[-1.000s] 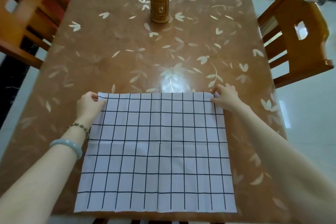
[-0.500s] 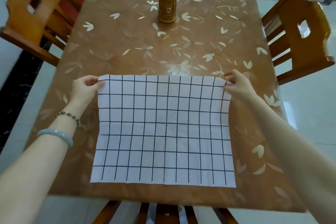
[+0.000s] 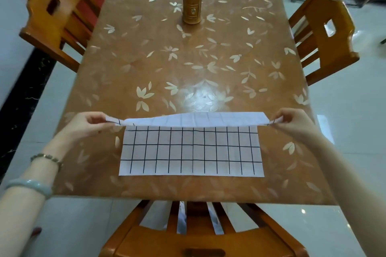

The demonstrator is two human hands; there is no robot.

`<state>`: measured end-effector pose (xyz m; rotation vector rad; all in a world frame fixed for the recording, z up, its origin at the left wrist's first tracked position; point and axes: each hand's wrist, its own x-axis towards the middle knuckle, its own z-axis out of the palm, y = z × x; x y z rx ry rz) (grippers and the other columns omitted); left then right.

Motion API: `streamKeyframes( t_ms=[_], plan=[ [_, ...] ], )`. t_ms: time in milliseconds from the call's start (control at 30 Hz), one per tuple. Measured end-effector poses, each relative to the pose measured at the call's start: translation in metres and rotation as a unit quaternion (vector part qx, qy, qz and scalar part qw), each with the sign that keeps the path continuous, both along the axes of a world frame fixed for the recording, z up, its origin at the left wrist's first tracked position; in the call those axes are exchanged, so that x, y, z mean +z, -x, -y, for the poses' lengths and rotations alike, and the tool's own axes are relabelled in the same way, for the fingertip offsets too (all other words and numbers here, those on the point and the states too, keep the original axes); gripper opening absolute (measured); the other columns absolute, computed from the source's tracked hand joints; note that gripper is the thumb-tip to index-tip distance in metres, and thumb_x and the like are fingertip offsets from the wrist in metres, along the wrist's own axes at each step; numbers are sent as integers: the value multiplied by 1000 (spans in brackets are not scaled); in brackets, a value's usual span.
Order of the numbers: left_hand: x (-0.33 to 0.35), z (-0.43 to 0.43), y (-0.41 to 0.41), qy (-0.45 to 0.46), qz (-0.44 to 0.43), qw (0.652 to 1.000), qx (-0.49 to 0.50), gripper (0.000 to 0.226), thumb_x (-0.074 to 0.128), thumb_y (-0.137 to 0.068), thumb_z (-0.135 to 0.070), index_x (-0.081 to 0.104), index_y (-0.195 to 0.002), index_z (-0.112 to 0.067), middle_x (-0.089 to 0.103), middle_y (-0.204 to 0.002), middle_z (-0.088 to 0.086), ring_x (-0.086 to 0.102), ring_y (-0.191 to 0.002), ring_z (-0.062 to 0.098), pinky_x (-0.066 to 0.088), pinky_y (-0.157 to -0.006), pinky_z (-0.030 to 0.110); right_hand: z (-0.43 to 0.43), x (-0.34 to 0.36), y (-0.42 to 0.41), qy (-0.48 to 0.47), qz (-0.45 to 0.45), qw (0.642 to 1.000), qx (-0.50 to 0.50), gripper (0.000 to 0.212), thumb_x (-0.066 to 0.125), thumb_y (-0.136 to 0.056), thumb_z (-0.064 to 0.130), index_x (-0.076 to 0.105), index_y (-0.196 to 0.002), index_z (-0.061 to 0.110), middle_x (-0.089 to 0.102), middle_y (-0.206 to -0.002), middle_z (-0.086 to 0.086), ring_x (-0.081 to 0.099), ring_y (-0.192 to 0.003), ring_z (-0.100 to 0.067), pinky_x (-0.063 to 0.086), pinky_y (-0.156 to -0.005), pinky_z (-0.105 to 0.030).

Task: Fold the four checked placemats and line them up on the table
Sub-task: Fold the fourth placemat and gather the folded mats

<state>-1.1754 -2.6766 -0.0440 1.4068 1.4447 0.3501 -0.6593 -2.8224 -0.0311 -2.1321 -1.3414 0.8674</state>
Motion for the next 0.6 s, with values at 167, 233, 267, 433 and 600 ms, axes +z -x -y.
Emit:
streamKeyframes(
  t_ms=[167,233,267,433,600],
  plan=[
    [-10,30,15,36,-50,995,-76,9,76,-78,-5,78,-83,-12,76,-91,9,66,-79,17,49,-70,17,55,-22,20,37,85,995,37,33,55,-78,0,66,-63,27,68,-65,6,63,-64,-19,49,-61,-31],
    [-15,39,15,49,-90,989,-104,7,80,-76,-15,79,-80,-20,75,-84,9,66,-76,17,49,-72,22,67,-29,29,69,107,990,63,25,56,-77,1,68,-69,22,67,-69,6,62,-76,-22,50,-71,-36],
    [-16,44,14,57,-109,986,-110,7,82,-74,-24,79,-80,-23,73,-81,13,63,-69,16,47,-69,25,71,-33,33,80,117,987,79,22,56,-77,1,69,-73,18,66,-70,8,60,-81,-22,50,-73,-37],
    [-33,58,11,72,-166,970,-165,25,80,-59,-46,78,-78,-29,70,-87,-1,57,-72,19,47,-69,32,80,-57,39,132,195,958,162,23,53,-82,1,67,-88,17,66,-87,4,57,-93,-18,48,-73,-29],
    [-36,58,-1,91,-223,945,-221,28,64,-78,-1,65,-92,-25,62,-88,0,51,-69,17,45,-63,24,87,-64,40,101,231,955,156,34,59,-79,-2,64,-110,11,62,-109,-4,53,-104,-24,48,-81,-33]
  ],
)
